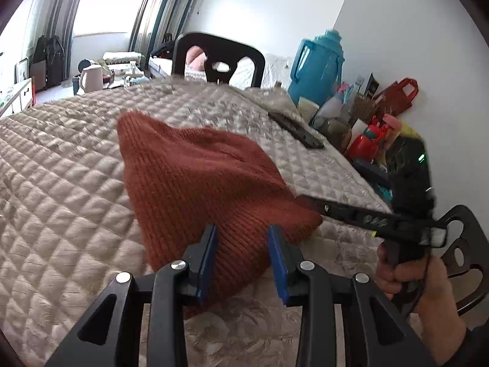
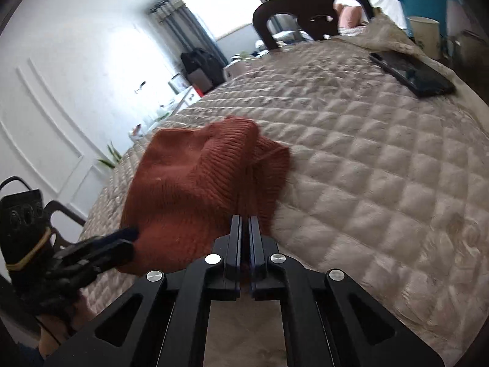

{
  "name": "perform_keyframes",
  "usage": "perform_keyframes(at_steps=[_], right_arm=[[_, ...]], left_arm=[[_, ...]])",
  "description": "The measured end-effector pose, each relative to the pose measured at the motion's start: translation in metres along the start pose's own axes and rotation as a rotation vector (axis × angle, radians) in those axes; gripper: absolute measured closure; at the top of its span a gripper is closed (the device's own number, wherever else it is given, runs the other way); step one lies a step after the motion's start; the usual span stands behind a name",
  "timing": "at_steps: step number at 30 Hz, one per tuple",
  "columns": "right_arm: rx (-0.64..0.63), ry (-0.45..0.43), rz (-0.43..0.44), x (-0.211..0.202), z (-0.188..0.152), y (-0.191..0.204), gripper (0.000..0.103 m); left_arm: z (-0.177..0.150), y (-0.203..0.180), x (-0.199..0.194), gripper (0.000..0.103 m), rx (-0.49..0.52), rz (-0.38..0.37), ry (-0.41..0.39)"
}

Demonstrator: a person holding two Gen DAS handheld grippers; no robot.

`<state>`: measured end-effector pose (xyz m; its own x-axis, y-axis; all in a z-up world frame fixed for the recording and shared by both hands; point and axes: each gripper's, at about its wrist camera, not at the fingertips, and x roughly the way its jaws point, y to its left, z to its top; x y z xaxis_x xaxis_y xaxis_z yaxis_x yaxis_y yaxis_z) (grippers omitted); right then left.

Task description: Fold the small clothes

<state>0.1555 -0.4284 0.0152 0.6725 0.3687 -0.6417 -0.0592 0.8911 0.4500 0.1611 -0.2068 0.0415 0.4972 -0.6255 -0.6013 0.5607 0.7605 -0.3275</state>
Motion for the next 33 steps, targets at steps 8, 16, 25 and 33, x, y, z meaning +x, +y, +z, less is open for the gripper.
perform_keyframes(at_steps=[8, 16, 25, 33], right_arm=[[-0.016, -0.092, -0.061, -0.029, 0.008, 0.010, 0.103], [-0.146, -0.076, 0.049, -0.002, 0.026, 0.069, 0.102], [-0.023, -0.008, 0.010, 0.033, 0.019, 0.026, 0.103], [-0.078, -0.057, 0.006, 0.027, 0.054, 0.042, 0.099]], left_arm=[[0.030, 0.041, -0.003, 0.066, -0.062, 0.094, -0.049], [0.044, 0.067, 0.026, 0.066, -0.117, 0.107, -0.026], [0.036, 0.067, 0.053, 0.058, -0.117, 0.135, 0.050], [0.071, 0.074, 0.051, 0.058, -0.086, 0.170, 0.015]])
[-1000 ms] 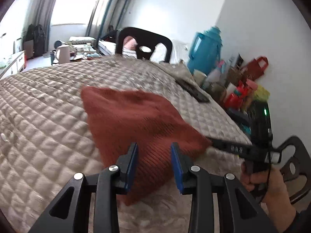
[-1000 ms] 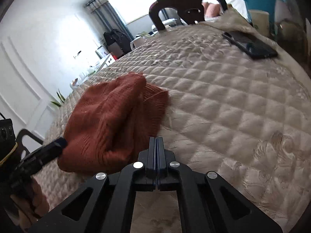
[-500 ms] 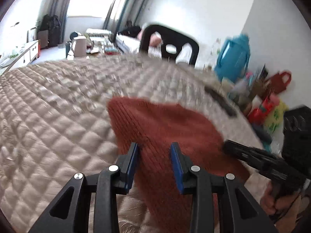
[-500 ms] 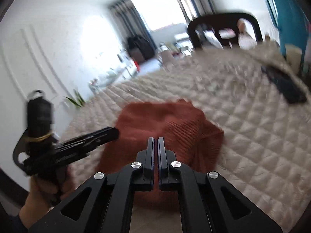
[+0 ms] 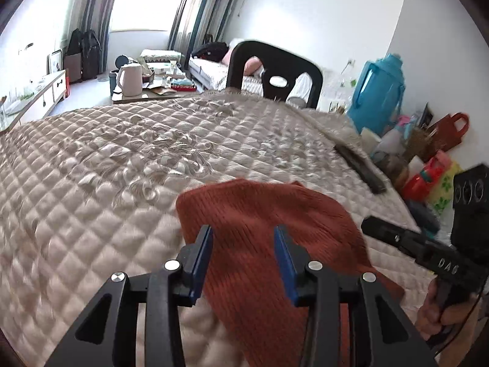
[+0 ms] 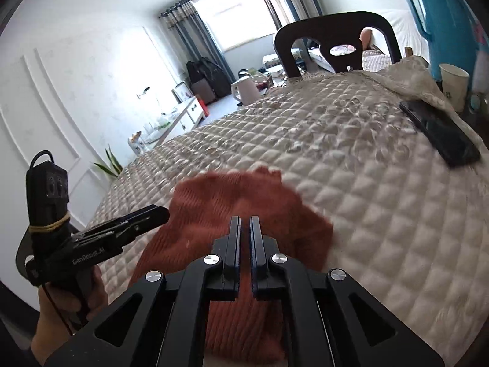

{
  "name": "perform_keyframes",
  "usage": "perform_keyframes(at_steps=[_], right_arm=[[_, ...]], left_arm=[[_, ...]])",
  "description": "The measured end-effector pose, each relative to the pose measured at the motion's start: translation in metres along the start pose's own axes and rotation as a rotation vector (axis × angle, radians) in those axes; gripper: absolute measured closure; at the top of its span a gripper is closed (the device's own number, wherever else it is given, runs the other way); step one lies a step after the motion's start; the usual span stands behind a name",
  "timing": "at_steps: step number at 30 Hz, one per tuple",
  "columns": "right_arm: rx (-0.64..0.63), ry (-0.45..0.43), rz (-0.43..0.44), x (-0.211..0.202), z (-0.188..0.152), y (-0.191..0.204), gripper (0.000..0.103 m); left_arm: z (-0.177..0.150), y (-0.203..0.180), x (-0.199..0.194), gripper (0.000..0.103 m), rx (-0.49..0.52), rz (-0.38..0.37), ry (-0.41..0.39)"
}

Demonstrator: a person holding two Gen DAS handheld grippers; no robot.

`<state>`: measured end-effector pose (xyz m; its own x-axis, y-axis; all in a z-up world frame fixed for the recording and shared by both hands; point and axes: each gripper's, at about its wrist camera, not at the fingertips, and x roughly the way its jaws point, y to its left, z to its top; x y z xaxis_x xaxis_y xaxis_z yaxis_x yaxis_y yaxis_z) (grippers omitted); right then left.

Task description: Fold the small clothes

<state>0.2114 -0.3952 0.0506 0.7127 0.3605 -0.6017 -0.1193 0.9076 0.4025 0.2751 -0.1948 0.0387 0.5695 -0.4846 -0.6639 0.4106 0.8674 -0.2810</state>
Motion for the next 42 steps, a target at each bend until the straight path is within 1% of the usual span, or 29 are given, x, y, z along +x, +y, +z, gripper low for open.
perform_keyframes(at_steps=[1, 3, 4, 5, 6, 8, 10, 11, 13, 14, 16, 17, 20, 22, 25, 27, 28, 29, 30, 32, 33, 35, 37, 38, 40, 42], right_arm=[[0.016, 0.020, 0.008, 0.011, 0.007, -0.006, 0.099], [0.055, 0.061, -0.010, 0.027, 0.013, -0.016, 0.099], [0.063, 0.085, -0.023, 0.035, 0.013, -0.021, 0.099], [0.060, 0.107, -0.057, 0.046, 0.012, -0.029, 0.099], [0.067, 0.109, -0.065, 0.048, 0.011, -0.033, 0.099], [0.107, 0.099, -0.017, 0.048, 0.009, -0.044, 0.102], [0.130, 0.100, -0.012, 0.043, 0.010, -0.047, 0.102], [0.121, 0.090, -0.028, 0.035, 0.009, -0.044, 0.098], [0.078, 0.060, -0.057, 0.018, 0.007, -0.032, 0.097], [0.046, 0.038, -0.049, 0.006, 0.004, -0.023, 0.097], [0.004, 0.007, -0.019, -0.016, -0.004, -0.006, 0.097], [-0.014, 0.004, -0.011, -0.022, -0.008, 0.000, 0.097], [-0.058, 0.022, 0.007, -0.037, -0.028, 0.016, 0.097], [-0.071, 0.051, 0.002, -0.037, -0.038, 0.019, 0.097], [-0.095, 0.088, -0.052, -0.033, -0.058, 0.010, 0.097], [-0.072, 0.071, -0.026, -0.036, -0.061, 0.001, 0.097], [-0.074, 0.069, -0.041, -0.035, -0.060, 0.000, 0.097], [-0.092, 0.067, -0.084, -0.034, -0.060, 0.001, 0.087], [-0.096, 0.074, -0.101, -0.033, -0.060, 0.001, 0.087], [-0.076, 0.064, -0.101, -0.041, -0.058, 0.004, 0.086], [-0.079, 0.048, -0.100, -0.047, -0.060, 0.007, 0.086], [-0.107, 0.006, -0.077, -0.060, -0.062, 0.018, 0.086], [-0.132, -0.009, -0.047, -0.066, -0.067, 0.028, 0.086], [-0.145, -0.005, -0.039, -0.064, -0.069, 0.032, 0.086], [-0.163, 0.030, -0.059, -0.053, -0.074, 0.033, 0.086], [-0.149, 0.073, -0.076, -0.040, -0.078, 0.026, 0.092]], left_arm=[[0.004, 0.002, 0.010, 0.058, 0.002, 0.015, 0.021], [0.007, 0.009, 0.029, 0.058, 0.006, 0.055, 0.060], [0.007, 0.012, 0.037, 0.058, 0.002, 0.056, 0.084], [0.005, 0.014, 0.043, 0.057, -0.006, 0.049, 0.098], [0.004, 0.014, 0.043, 0.056, 0.011, 0.050, 0.074], [0.005, 0.009, 0.042, 0.056, 0.036, 0.069, 0.081], [0.004, 0.007, 0.035, 0.056, 0.033, 0.068, 0.082], [0.003, 0.006, 0.027, 0.056, 0.026, 0.055, 0.070], [-0.003, 0.001, 0.007, 0.056, 0.029, 0.037, 0.039], [-0.007, -0.004, -0.003, 0.056, 0.039, 0.032, 0.023], [-0.017, -0.016, -0.022, 0.056, 0.063, -0.002, -0.008], [-0.023, -0.023, -0.031, 0.056, 0.076, -0.009, -0.018], [-0.044, -0.040, -0.054, 0.056, 0.109, -0.053, -0.031], [-0.060, -0.052, -0.060, 0.056, 0.141, -0.075, -0.016], [-0.078, -0.064, -0.053, 0.056, 0.207, -0.032, -0.013], [-0.082, -0.067, -0.050, 0.056, 0.225, -0.008, -0.028], [-0.081, -0.068, -0.049, 0.056, 0.229, 0.002, -0.028], [-0.080, -0.070, -0.049, 0.056, 0.232, 0.012, -0.027], [-0.080, -0.071, -0.050, 0.056, 0.236, 0.020, -0.024], [-0.079, -0.072, -0.057, 0.056, 0.227, 0.027, -0.023], [-0.079, -0.073, -0.063, 0.056, 0.217, 0.019, -0.029], [-0.083, -0.072, -0.073, 0.056, 0.194, -0.001, -0.044], [-0.090, -0.074, -0.077, 0.056, 0.197, 0.009, -0.049], [-0.093, -0.074, -0.074, 0.056, 0.198, 0.015, -0.040], [-0.098, -0.069, -0.063, 0.056, 0.173, 0.027, -0.004], [-0.100, -0.067, -0.060, 0.056, 0.165, 0.030, -0.006]])
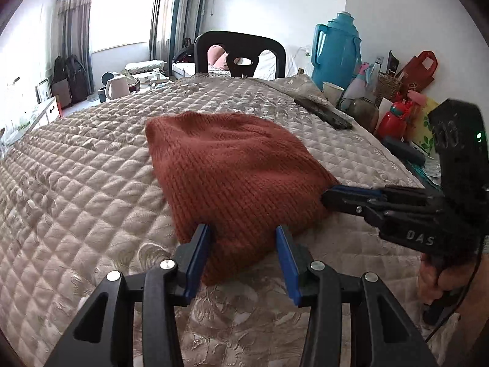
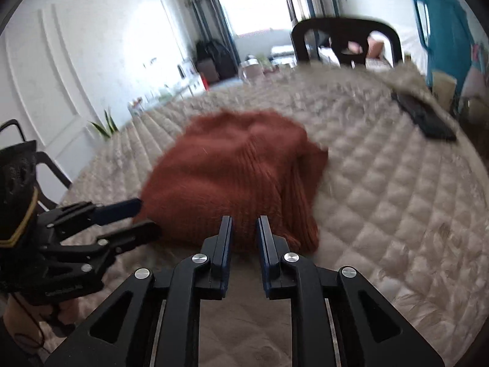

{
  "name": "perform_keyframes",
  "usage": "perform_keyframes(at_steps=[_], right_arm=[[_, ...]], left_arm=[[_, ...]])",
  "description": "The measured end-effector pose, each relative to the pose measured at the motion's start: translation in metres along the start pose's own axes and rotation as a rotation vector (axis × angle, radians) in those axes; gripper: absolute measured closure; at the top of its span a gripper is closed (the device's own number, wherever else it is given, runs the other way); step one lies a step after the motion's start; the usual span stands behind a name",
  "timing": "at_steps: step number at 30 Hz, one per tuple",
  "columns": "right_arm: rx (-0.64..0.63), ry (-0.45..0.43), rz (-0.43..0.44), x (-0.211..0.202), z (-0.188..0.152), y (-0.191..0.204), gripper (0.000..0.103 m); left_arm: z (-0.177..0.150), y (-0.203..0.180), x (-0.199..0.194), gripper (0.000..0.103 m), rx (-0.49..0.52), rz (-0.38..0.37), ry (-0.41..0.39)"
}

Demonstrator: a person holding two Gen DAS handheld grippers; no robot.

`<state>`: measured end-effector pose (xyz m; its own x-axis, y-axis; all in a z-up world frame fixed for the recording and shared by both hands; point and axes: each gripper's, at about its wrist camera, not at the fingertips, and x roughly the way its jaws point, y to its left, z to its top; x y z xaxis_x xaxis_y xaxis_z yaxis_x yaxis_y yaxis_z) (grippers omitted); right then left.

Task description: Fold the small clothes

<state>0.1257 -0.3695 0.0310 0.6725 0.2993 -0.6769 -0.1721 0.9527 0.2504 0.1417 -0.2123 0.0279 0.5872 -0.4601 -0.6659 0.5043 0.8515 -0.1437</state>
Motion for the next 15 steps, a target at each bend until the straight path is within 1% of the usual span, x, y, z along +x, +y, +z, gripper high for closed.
perform_keyframes(at_steps=[2, 3, 9, 12, 13, 15], right_arm=[[0.017, 0.009, 0.008, 0.001, -0.001, -0.004, 0.097], [0.016, 0.013, 0.003, 0.001, -0.001, -0.003, 0.097], [0.043, 0.023, 0.028, 0.004, -0.002, -0.009, 0.097], [0.039, 0.020, 0.022, 0.001, -0.003, -0.007, 0.097], [0.039, 0.012, 0.018, -0.002, -0.002, -0.005, 0.096], [0.060, -0.020, 0.039, -0.010, 0.001, -0.004, 0.094]], left_arm=[[0.000, -0.003, 0.000, 0.056, 0.003, 0.007, -0.001], [0.000, -0.003, 0.002, 0.056, 0.004, 0.006, 0.002], [-0.001, -0.002, 0.003, 0.056, -0.008, 0.004, 0.007], [-0.002, -0.004, 0.003, 0.055, -0.006, 0.011, 0.006], [-0.002, -0.004, 0.003, 0.054, -0.003, 0.013, 0.007], [-0.003, -0.005, 0.003, 0.053, -0.003, 0.014, 0.007]])
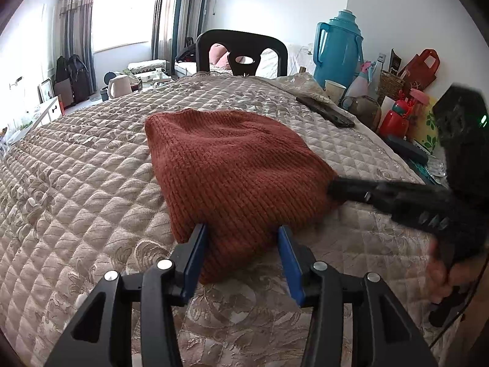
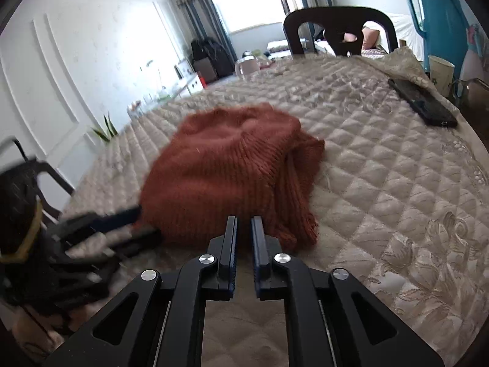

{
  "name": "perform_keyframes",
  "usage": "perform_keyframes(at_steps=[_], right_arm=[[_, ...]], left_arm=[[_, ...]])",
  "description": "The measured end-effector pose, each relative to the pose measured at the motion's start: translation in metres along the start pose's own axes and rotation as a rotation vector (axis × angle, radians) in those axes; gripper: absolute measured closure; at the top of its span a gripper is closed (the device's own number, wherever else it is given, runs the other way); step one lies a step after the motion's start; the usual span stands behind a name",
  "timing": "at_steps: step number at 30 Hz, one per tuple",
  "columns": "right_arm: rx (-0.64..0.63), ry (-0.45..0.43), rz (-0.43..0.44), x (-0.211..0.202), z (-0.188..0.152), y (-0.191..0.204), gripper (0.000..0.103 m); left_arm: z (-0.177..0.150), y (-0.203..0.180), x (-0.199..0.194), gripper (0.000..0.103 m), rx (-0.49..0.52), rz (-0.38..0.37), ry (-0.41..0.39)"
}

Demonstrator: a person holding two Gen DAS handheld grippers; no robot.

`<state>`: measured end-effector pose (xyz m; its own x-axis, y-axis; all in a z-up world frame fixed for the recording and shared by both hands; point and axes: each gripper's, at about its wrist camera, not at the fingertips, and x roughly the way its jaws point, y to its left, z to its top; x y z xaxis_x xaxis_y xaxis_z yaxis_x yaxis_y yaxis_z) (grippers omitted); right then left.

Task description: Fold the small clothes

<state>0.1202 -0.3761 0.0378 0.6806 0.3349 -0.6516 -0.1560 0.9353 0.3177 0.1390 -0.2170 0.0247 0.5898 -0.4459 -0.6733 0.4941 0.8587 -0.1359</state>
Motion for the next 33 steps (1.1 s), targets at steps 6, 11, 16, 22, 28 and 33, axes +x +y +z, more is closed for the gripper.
perform_keyframes(at_steps=[6, 11, 16, 22, 28, 33], right_arm=[[0.041, -0.050, 0.032, 0.001, 0.016, 0.002, 0.094], [0.109, -0.019, 0.043, 0.026, 0.015, -0.017, 0.101], [0.122, -0.011, 0.050, 0.020, 0.013, -0.018, 0.101], [0.157, -0.054, 0.064, -0.005, 0.019, -0.027, 0.070], [0.225, 0.005, 0.114, 0.017, 0.031, -0.050, 0.043], [0.272, 0.061, 0.138, 0.041, 0.033, -0.064, 0.043]], left_arm=[[0.000, 0.000, 0.000, 0.052, -0.003, 0.001, 0.000], [0.000, 0.000, 0.000, 0.052, -0.012, -0.008, -0.001], [-0.002, 0.008, -0.007, 0.052, -0.042, -0.039, -0.009], [0.009, 0.046, -0.023, 0.050, -0.180, -0.090, -0.052], [0.025, 0.083, 0.019, 0.044, -0.339, -0.166, 0.036], [0.026, 0.081, 0.046, 0.043, -0.373, -0.233, 0.067]])
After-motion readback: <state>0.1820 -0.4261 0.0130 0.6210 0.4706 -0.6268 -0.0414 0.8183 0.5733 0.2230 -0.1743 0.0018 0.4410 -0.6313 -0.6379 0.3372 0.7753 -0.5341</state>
